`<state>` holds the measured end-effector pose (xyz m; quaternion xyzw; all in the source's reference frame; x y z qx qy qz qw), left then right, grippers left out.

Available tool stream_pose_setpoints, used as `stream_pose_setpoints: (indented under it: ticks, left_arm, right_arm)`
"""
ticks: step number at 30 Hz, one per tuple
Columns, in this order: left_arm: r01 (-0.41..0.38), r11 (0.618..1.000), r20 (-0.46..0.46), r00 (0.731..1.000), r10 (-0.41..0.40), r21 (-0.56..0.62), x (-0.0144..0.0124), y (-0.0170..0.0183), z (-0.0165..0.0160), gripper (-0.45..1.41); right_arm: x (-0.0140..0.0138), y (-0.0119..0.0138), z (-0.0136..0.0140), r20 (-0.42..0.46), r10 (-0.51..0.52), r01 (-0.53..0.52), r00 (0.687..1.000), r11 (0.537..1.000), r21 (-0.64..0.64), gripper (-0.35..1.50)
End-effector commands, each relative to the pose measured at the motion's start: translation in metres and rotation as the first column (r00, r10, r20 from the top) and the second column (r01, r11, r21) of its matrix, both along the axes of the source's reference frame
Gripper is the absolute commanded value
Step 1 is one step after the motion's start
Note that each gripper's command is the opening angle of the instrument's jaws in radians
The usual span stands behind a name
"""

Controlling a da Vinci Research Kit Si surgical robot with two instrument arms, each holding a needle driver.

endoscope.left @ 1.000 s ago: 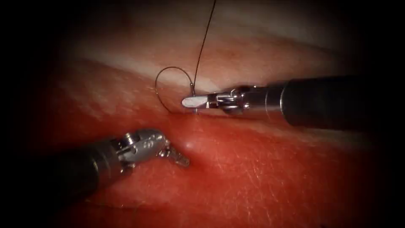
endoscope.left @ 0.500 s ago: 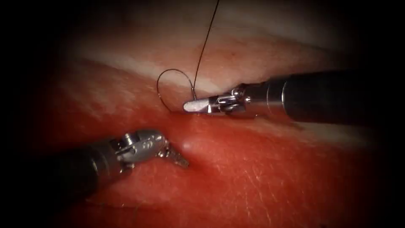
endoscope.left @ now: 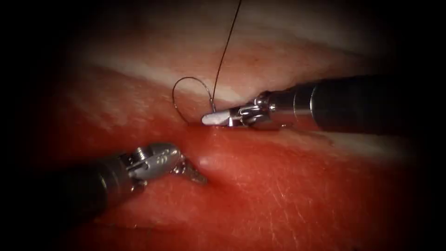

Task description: Wound Closure

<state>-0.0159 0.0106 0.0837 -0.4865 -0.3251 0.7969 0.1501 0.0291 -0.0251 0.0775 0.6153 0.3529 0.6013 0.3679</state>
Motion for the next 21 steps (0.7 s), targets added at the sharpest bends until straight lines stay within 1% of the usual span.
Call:
stream_pose_setpoints:
  ticks: [1,11,21]
  left_arm:
    - [-0.001,1.000,0.001,1.000,0.001,-0.001,-0.0005,0.0002,0.0006,-0.45]
    - [-0.002,1.000,-0.001,1.000,0.002,-0.001,-0.0006,0.0002,0.0006,-0.45]
    - [-0.001,1.000,-0.002,1.000,0.001,-0.001,-0.0007,0.0002,0.0007,-0.45]
  right_arm:
    - [0.0010,0.0000,0.0002,-0.004,-0.002,0.002,1.000,1.000,-0.001,-0.35]
    - [0.0009,-0.0008,0.0001,0.002,-0.015,0.015,1.000,0.999,0.042,-0.35]
    - [0.0012,-0.0014,-0.0007,-0.009,-0.026,0.026,1.000,0.997,0.070,-0.35]
